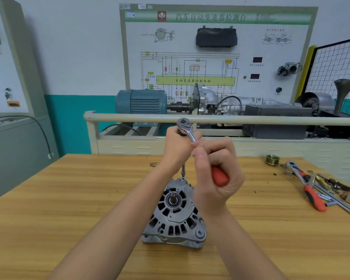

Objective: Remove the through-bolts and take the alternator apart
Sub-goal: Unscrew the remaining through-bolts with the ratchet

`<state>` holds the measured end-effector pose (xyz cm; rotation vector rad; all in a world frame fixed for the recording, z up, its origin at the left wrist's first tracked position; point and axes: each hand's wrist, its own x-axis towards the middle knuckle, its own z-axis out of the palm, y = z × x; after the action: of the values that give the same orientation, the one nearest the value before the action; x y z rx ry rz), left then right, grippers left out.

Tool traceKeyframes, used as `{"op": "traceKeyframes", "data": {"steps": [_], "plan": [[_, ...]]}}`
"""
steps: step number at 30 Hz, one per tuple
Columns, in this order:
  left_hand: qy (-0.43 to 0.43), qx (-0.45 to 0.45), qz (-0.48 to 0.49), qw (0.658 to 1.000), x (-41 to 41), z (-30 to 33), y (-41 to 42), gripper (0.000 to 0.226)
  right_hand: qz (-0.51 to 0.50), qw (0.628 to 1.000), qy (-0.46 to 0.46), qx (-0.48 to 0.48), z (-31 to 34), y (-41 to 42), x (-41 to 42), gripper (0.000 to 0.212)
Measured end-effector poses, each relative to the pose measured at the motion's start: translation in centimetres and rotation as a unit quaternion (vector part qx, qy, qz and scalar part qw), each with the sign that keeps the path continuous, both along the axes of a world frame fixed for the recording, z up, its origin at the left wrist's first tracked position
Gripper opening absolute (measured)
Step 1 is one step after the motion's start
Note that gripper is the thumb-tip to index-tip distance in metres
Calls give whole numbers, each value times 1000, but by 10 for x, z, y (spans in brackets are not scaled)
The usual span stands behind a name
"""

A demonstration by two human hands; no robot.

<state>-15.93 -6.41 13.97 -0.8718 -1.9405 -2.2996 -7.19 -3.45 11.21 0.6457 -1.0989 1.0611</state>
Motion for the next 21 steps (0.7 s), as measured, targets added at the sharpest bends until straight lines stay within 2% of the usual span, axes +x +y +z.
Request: {"op": "traceKeyframes", "data": {"steps": [2,4,6,8,10,12,14,17,19,21], "plan": [[47,-3,17,999,2,2,-3,44,48,997,-14,-51,7,8,3,30],[58,-6,1,998,2,1,-7,39,184,974,-43,-129,20,17,4,37],[76,-4,-39,996,-1,-1,-14,34,335,909,-95,-229,37,33,-2,42],[111,-39,-83,990,-3,0,-21,35,435,824,-167,-323,56,52,-14,50],[143,-86,-123,978,-2,3,-24,36,493,748,-233,-379,75,66,-30,48],[152,-120,-150,970,0,6,-21,35,515,700,-305,-390,91,74,-49,39],[155,-136,-147,967,3,6,-14,38,510,682,-392,-349,105,74,-66,35],[140,-126,-92,978,7,1,-1,43,460,685,-518,-227,117,67,-83,33],[134,-112,-58,983,8,-2,3,43,402,692,-580,-148,123,59,-88,33],[141,-105,-42,984,9,-5,3,40,311,716,-621,-70,126,52,-91,32]]}}
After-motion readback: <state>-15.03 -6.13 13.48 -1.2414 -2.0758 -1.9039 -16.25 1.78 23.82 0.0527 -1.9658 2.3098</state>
